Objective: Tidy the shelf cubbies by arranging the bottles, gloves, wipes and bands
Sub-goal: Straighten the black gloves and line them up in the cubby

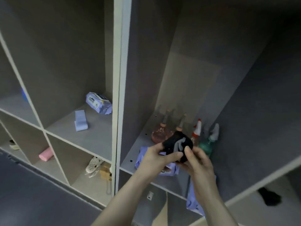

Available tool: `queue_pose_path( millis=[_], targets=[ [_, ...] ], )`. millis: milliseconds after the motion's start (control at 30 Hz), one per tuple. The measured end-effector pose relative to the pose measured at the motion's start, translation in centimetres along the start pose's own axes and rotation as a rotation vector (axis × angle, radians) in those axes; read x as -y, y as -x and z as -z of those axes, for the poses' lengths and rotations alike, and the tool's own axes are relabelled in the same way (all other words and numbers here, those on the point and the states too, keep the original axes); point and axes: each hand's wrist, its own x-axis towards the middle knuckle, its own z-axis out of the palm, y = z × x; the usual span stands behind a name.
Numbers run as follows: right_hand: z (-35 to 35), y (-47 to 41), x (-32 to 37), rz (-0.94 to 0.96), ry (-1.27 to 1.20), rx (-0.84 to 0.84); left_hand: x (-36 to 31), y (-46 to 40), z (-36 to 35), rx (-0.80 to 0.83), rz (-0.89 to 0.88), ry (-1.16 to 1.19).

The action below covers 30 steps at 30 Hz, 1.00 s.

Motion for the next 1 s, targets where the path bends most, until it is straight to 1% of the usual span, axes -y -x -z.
queue_pose_path(
  millis=[67, 133, 233, 333, 400, 500, 533, 600, 667, 767, 833, 900, 1000],
  targets=[
    [0.1, 1.6, 0.6, 0.013, -0.012, -0.013, 0.0, 0.6, -0.6, -0.085, -0.025, 0.004],
    [0.5, 2.9, 1.3, 0.026, 0.005, -0.035, -0.2, 1.2, -1.5, -0.116, -0.048, 0.024],
    [1.3, 4.2, 2.8, 0.056, -0.015, -0.114, -1.1, 2.2, -2.7, -0.025, -0.047, 0.01],
    [2.1, 5.2, 4.0, 0.029, -0.156, -0.188, -1.6, 3.1, -3.6, 0.062, 0.012, 0.026],
    [2.4, 5.9, 4.4, 0.012, -0.188, -0.207, -1.8, 3.9, -4.2, 0.119, 0.036, 0.026],
    [2.7, 7.7, 4.5, 0.02, -0.049, -0.276, -2.2, 5.5, -5.2, 0.224, 0.02, -0.043],
    [2.9, 8.5, 4.3, 0.026, 0.012, -0.303, -2.2, 5.9, -5.6, 0.213, 0.015, -0.052],
    [3.3, 10.1, 4.1, 0.057, 0.155, -0.388, -1.8, 6.6, -6.3, 0.14, -0.002, -0.057],
    [3.8, 11.2, 4.1, 0.097, 0.226, -0.48, -1.7, 7.2, -7.2, 0.105, -0.007, 0.001],
    [4.6, 12.7, 4.8, 0.032, 0.144, -0.517, -1.5, 8.3, -8.3, 0.131, 0.035, 0.105],
    [5.1, 13.7, 5.2, 0.01, 0.075, -0.52, -1.1, 8.8, -8.7, 0.143, 0.06, 0.128],
    [5.6, 14.7, 5.6, -0.007, -0.004, -0.521, -0.8, 9.2, -9.1, 0.153, 0.066, 0.079],
    [6.7, 15.6, 6.0, -0.01, -0.071, -0.536, -0.4, 9.7, -9.8, 0.207, 0.048, -0.059]
  ],
)
